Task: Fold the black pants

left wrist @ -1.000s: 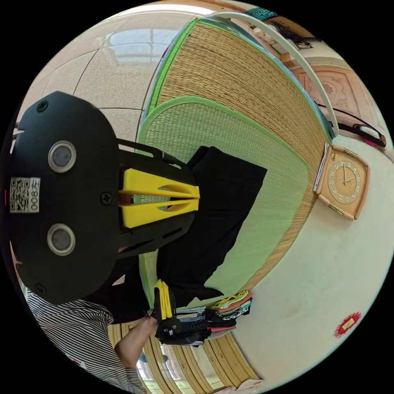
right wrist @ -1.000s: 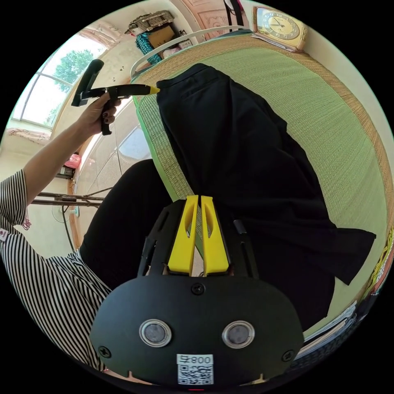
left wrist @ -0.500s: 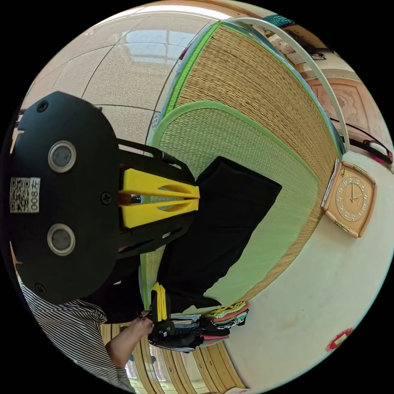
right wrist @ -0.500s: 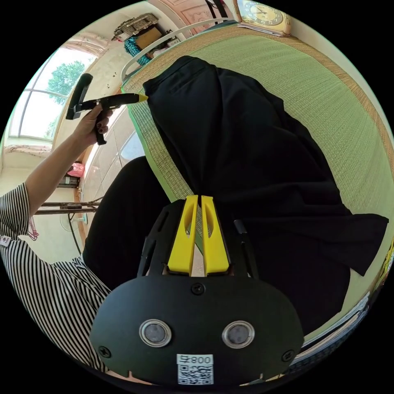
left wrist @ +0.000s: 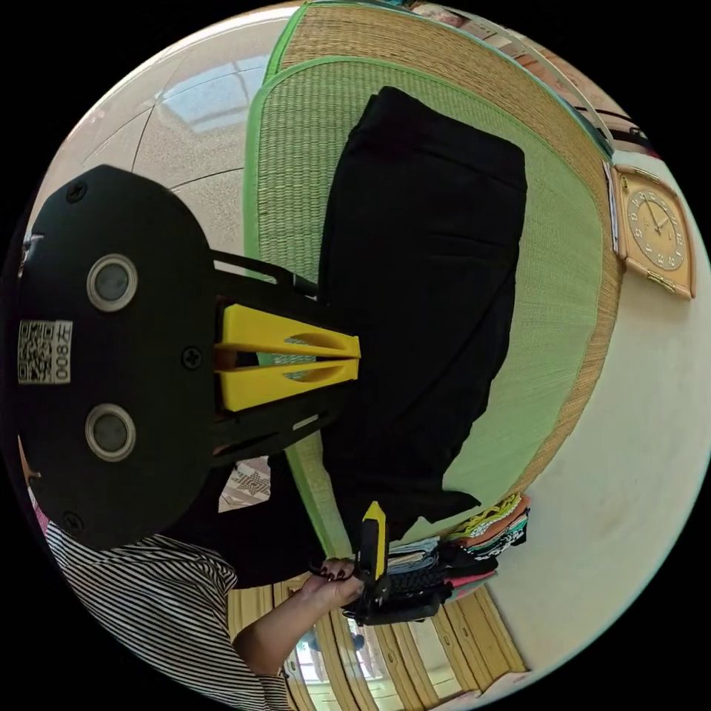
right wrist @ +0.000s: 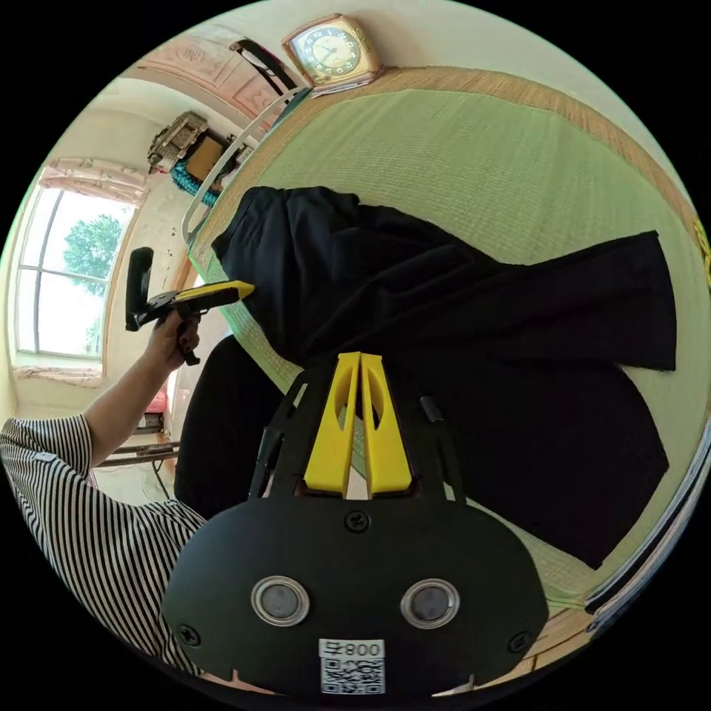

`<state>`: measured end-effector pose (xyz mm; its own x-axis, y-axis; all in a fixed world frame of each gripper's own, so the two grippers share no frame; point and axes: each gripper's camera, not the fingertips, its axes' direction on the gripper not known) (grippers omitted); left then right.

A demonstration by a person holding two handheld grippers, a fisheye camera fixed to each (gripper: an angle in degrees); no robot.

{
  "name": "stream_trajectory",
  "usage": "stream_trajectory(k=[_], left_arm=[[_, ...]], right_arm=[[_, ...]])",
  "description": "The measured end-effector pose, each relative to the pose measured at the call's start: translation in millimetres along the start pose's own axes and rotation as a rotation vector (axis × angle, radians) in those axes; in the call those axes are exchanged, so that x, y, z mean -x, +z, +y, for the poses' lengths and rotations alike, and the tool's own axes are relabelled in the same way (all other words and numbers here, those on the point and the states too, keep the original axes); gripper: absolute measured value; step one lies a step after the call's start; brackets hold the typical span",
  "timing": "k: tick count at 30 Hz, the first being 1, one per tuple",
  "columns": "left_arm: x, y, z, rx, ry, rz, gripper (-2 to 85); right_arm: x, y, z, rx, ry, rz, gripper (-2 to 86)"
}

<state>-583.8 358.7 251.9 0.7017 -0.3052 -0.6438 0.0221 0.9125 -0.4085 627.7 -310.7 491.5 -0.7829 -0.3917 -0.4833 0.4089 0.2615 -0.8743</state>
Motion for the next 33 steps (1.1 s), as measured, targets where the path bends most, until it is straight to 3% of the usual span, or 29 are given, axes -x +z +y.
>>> stream_trajectory(k=[3,7,11,24,33], left_arm=[[-30.6,11.2,-8.0,-0.042,0.084,0.085,1.1],[-97.7,53.8,-29.2,0.011,0.287,0.195,3.5],[-155.0,111.3,-55.2,0.092,0.398,0.098,4.8],[-214.7,216.2,-93.2,0.182,0.370,0.015,2.3],[-256.8,256.3,-111.2,0.160,0.382,0.040,0.9]], right_arm=[[-28.3,2.2,0.0,0.055,0.086,-0.008,0.6],[-54.2,-34.3,10.0,-0.076,0.187,-0.023,1.8],[-87.3,-76.5,3.2,-0.148,0.263,0.041,5.3],[-139.1,-77.9,-41.4,0.037,0.377,0.257,6.4],[-164.2,-97.1,-9.5,0.032,0.357,0.185,1.1]])
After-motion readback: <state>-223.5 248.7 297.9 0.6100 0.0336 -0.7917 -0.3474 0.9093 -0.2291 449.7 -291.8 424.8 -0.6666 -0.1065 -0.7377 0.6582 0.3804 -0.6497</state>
